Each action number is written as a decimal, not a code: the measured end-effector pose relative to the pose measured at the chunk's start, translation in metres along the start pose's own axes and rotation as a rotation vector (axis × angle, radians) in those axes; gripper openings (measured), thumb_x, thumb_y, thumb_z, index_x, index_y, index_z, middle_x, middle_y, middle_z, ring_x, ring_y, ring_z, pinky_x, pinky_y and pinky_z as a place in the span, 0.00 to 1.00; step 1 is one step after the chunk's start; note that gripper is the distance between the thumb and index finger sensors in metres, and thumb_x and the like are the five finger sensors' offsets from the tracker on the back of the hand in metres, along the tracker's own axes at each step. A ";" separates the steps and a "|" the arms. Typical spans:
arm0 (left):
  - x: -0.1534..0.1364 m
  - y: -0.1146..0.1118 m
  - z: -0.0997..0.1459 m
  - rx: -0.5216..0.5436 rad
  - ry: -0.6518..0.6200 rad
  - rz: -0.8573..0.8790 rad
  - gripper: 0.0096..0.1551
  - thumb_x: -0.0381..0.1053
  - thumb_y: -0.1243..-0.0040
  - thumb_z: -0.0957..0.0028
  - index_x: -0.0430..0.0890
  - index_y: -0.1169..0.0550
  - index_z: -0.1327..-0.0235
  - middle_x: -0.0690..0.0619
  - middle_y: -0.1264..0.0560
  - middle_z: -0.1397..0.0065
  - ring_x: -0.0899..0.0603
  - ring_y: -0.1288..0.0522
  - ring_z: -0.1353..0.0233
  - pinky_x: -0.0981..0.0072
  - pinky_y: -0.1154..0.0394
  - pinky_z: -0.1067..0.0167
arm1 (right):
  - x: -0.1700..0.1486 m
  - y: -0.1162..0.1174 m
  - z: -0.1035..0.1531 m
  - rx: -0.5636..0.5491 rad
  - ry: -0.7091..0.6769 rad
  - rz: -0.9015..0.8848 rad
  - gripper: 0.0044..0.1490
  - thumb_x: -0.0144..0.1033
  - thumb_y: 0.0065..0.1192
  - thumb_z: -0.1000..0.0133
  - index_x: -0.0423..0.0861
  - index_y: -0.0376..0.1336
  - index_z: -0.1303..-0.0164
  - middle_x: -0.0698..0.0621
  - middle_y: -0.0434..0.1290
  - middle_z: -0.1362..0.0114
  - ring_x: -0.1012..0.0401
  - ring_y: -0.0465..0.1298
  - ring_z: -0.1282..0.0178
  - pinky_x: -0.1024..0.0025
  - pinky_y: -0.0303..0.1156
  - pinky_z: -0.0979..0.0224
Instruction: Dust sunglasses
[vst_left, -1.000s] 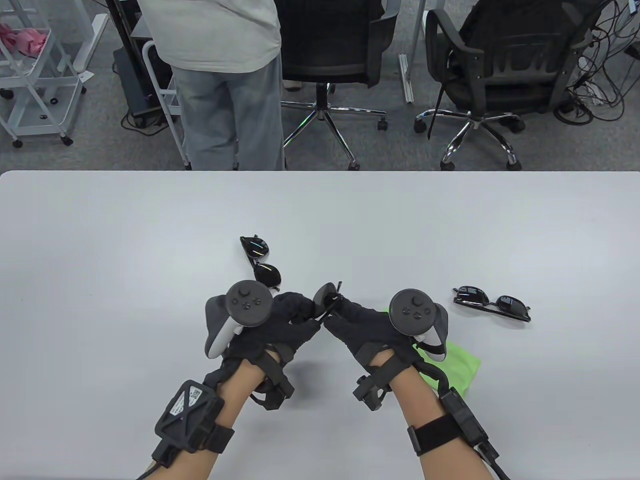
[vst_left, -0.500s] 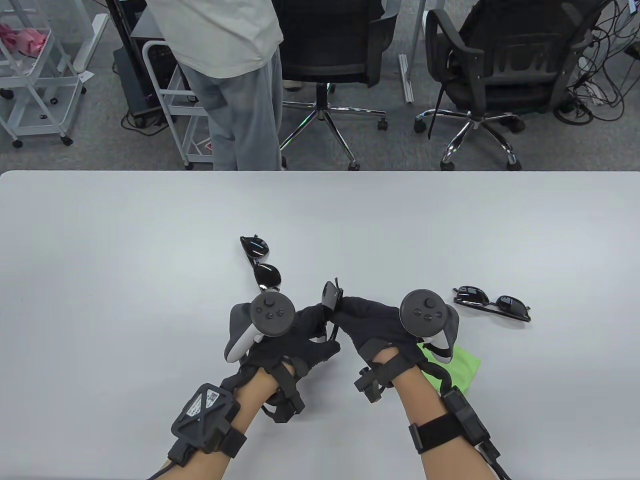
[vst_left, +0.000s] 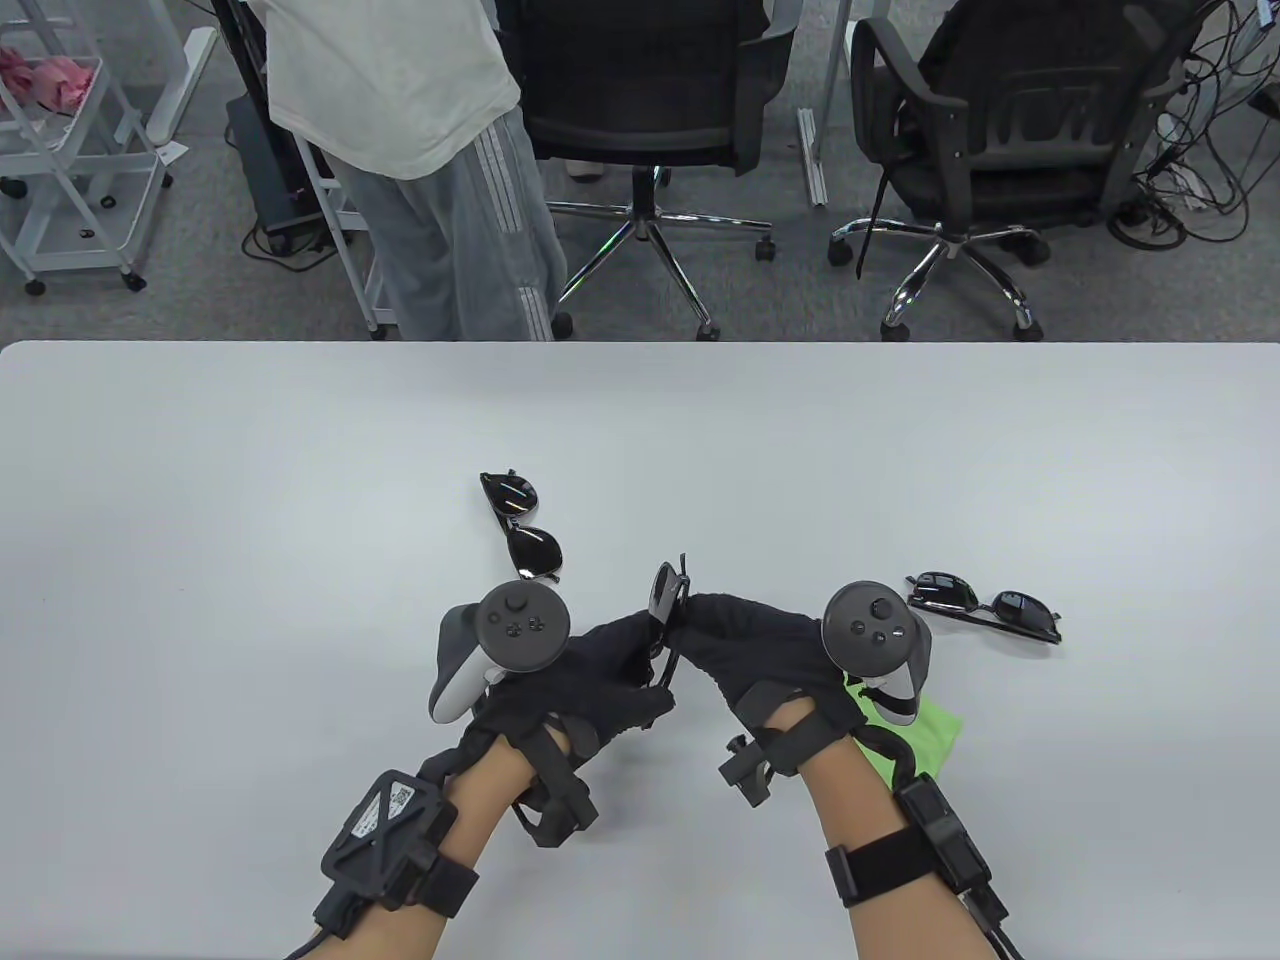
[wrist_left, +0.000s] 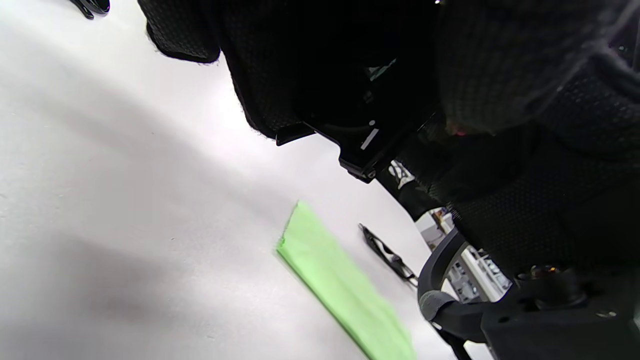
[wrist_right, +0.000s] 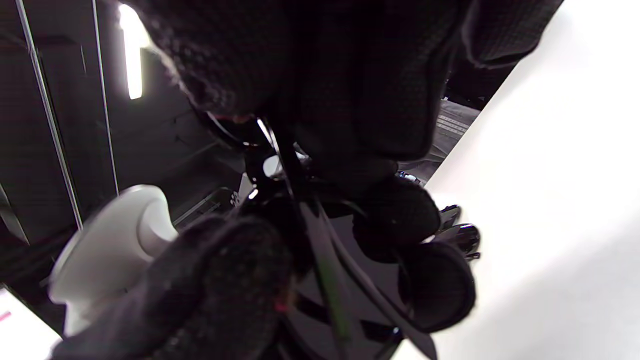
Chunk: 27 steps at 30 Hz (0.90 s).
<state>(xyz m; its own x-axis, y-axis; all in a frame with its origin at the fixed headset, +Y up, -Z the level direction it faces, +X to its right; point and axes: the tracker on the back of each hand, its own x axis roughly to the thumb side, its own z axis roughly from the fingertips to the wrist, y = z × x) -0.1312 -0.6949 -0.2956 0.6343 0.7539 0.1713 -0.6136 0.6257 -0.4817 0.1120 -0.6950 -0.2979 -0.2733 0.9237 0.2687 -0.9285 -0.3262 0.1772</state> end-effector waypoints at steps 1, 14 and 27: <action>0.000 0.002 0.001 0.004 -0.004 0.012 0.49 0.70 0.31 0.66 0.60 0.33 0.27 0.58 0.29 0.24 0.49 0.17 0.29 0.49 0.30 0.26 | -0.002 -0.001 0.000 -0.007 0.019 -0.038 0.25 0.44 0.73 0.53 0.47 0.76 0.49 0.51 0.85 0.44 0.53 0.87 0.47 0.40 0.70 0.32; -0.016 0.031 0.016 0.255 -0.052 0.463 0.49 0.72 0.34 0.64 0.62 0.37 0.26 0.61 0.32 0.22 0.52 0.18 0.26 0.54 0.31 0.23 | -0.036 -0.008 0.011 -0.137 0.223 -0.536 0.25 0.45 0.70 0.48 0.45 0.73 0.45 0.50 0.82 0.41 0.51 0.84 0.44 0.40 0.68 0.32; -0.013 0.037 0.022 0.352 0.016 0.042 0.49 0.72 0.36 0.63 0.62 0.36 0.25 0.59 0.32 0.22 0.49 0.19 0.28 0.48 0.33 0.25 | 0.004 -0.024 0.018 -0.302 0.129 0.129 0.56 0.49 0.74 0.52 0.32 0.52 0.24 0.30 0.54 0.20 0.30 0.58 0.26 0.28 0.51 0.32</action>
<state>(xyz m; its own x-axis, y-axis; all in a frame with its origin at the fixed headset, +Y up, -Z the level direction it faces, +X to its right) -0.1723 -0.6768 -0.2963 0.6108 0.7788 0.1427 -0.7618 0.6272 -0.1621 0.1375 -0.6872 -0.2836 -0.4048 0.9028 0.1454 -0.9115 -0.3855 -0.1435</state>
